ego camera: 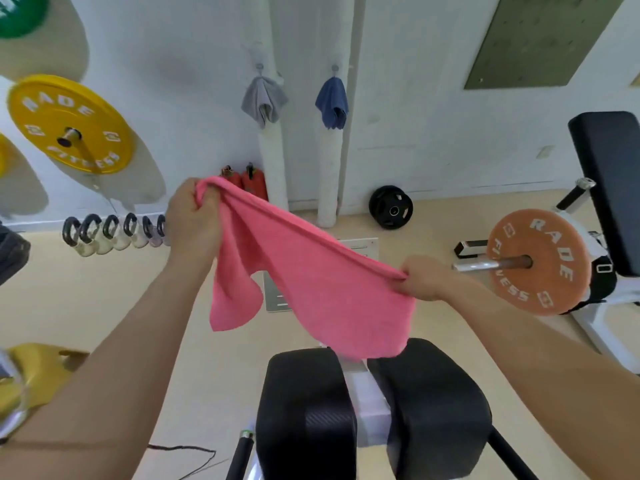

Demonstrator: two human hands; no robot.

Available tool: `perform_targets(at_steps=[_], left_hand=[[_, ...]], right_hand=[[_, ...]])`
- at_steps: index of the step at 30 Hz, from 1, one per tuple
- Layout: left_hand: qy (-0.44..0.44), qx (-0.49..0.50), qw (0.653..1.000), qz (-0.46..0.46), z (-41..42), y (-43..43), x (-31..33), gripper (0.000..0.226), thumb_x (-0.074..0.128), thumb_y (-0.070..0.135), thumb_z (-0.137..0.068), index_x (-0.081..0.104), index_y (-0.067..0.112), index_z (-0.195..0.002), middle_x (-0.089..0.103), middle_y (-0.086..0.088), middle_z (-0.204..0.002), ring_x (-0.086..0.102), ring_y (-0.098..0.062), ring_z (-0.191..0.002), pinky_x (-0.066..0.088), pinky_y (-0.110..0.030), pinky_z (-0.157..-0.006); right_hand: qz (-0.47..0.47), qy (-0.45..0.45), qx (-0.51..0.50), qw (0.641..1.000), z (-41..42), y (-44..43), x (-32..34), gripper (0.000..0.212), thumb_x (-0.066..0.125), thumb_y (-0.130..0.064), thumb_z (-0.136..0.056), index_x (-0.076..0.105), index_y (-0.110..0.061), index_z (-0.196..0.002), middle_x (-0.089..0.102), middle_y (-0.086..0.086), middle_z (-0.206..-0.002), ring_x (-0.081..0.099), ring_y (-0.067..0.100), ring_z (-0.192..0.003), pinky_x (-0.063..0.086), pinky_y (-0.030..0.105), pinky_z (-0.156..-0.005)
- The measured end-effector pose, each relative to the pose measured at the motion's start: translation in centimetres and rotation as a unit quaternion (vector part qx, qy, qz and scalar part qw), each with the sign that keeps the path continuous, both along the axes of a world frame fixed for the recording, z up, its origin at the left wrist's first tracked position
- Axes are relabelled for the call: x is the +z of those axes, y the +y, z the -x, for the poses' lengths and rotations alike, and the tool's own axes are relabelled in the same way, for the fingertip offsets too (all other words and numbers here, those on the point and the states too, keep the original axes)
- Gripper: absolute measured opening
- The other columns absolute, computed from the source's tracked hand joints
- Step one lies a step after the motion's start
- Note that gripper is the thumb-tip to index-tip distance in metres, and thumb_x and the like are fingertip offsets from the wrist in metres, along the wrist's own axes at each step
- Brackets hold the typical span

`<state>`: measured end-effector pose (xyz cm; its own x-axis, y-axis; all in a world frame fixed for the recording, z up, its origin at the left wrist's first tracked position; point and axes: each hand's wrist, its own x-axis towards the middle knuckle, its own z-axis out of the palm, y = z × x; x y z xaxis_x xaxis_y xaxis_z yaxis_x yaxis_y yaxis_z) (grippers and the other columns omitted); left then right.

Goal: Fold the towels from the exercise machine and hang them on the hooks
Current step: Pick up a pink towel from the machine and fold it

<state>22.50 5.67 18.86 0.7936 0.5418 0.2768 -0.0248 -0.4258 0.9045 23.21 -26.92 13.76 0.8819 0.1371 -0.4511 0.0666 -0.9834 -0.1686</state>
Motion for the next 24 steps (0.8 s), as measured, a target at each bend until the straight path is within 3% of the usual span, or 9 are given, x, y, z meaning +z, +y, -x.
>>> perform_targets(at_steps=[5, 9, 11, 14, 16, 17, 19, 22, 24], left_hand=[[0.043, 0.06, 0.996, 0.041, -2.9, 1.0, -4.1, 0.018, 0.06, 0.028, -0.08, 0.05, 0.026, -0.066, 0.052, 0.008, -0.065, 0.048, -0.014, -0.065, 0.04, -0.03, -0.064], [0.225, 0.016, 0.973, -0.04, -1.7, 1.4, -10.8, 0.037, 0.07, 0.025, -0.075, 0.041, 0.016, -0.054, 0.037, -0.002, -0.053, 0.035, -0.022, -0.058, 0.026, -0.03, -0.052], [0.336, -0.064, 0.937, -0.065, 0.1, 0.6, -14.2, 0.044, 0.073, 0.034, -0.069, 0.036, 0.017, -0.051, 0.034, -0.003, -0.051, 0.033, -0.023, -0.057, 0.024, -0.028, -0.05], [0.475, -0.187, 0.838, -0.193, 3.2, -0.8, -18.9, 0.05, 0.071, 0.053, -0.066, 0.038, 0.017, -0.051, 0.048, 0.0, -0.045, 0.045, -0.021, -0.047, 0.032, -0.025, -0.048], [0.53, -0.261, 0.77, -0.24, 5.4, -1.0, -21.6, 0.043, 0.069, 0.05, -0.075, 0.045, 0.019, -0.059, 0.056, -0.003, -0.056, 0.056, -0.022, -0.058, 0.035, -0.025, -0.051], [0.568, -0.294, 0.734, -0.227, 6.7, -1.1, -22.7, 0.035, 0.068, 0.044, -0.079, 0.05, 0.017, -0.067, 0.055, -0.003, -0.061, 0.056, -0.021, -0.063, 0.036, -0.025, -0.053], [0.645, -0.322, 0.683, -0.113, 8.6, -0.9, -24.4, 0.018, 0.068, 0.024, -0.08, 0.055, 0.012, -0.083, 0.048, -0.003, -0.06, 0.049, -0.018, -0.054, 0.036, -0.023, -0.051], [0.668, -0.275, 0.692, 0.021, 9.2, -0.5, -24.7, 0.007, 0.061, 0.012, -0.073, 0.058, 0.005, -0.074, 0.05, -0.009, -0.058, 0.048, -0.019, -0.045, 0.04, -0.022, -0.049], [0.664, -0.206, 0.713, 0.093, 9.0, -0.2, -24.8, 0.02, 0.059, 0.02, -0.079, 0.064, 0.0, -0.076, 0.063, -0.013, -0.066, 0.059, -0.023, -0.051, 0.048, -0.024, -0.053]], right_hand=[[-0.019, -0.189, -0.077, 0.979, -3.6, -3.3, -2.1, 0.034, 0.051, -0.019, -0.087, 0.048, -0.011, -0.055, 0.058, 0.013, -0.066, 0.061, 0.034, -0.07, 0.05, 0.039, -0.062], [0.003, -0.08, -0.09, 0.993, -2.4, -5.9, -5.7, 0.029, 0.05, -0.026, -0.089, 0.057, -0.008, -0.069, 0.059, 0.011, -0.071, 0.061, 0.028, -0.071, 0.05, 0.037, -0.065], [0.016, -0.022, -0.1, 0.995, -0.6, -6.6, -9.2, 0.028, 0.051, -0.032, -0.091, 0.056, -0.01, -0.074, 0.057, 0.007, -0.073, 0.064, 0.03, -0.081, 0.046, 0.034, -0.064], [0.06, 0.042, -0.097, 0.993, 2.6, -7.4, -14.6, 0.018, 0.051, -0.024, -0.09, 0.058, -0.013, -0.102, 0.064, 0.009, -0.104, 0.062, 0.031, -0.099, 0.051, 0.035, -0.078], [0.081, 0.1, -0.103, 0.986, 5.0, -7.8, -16.8, 0.027, 0.049, -0.014, -0.087, 0.055, -0.012, -0.113, 0.061, 0.011, -0.115, 0.059, 0.03, -0.105, 0.051, 0.034, -0.083], [0.083, 0.122, -0.117, 0.982, 6.3, -7.9, -17.7, 0.029, 0.048, -0.011, -0.085, 0.054, -0.01, -0.114, 0.061, 0.012, -0.117, 0.059, 0.031, -0.107, 0.05, 0.034, -0.083], [0.092, 0.123, -0.139, 0.978, 8.2, -7.7, -18.9, 0.028, 0.049, -0.01, -0.084, 0.055, -0.009, -0.111, 0.061, 0.013, -0.113, 0.056, 0.032, -0.106, 0.048, 0.034, -0.078], [0.109, 0.086, -0.131, 0.982, 9.1, -6.9, -19.0, 0.024, 0.05, -0.011, -0.084, 0.057, -0.01, -0.108, 0.061, 0.012, -0.109, 0.055, 0.032, -0.105, 0.045, 0.032, -0.072], [0.093, 0.062, -0.149, 0.983, 9.4, -6.8, -18.6, 0.023, 0.05, -0.008, -0.083, 0.059, -0.009, -0.104, 0.063, 0.012, -0.105, 0.057, 0.032, -0.102, 0.047, 0.033, -0.073]])
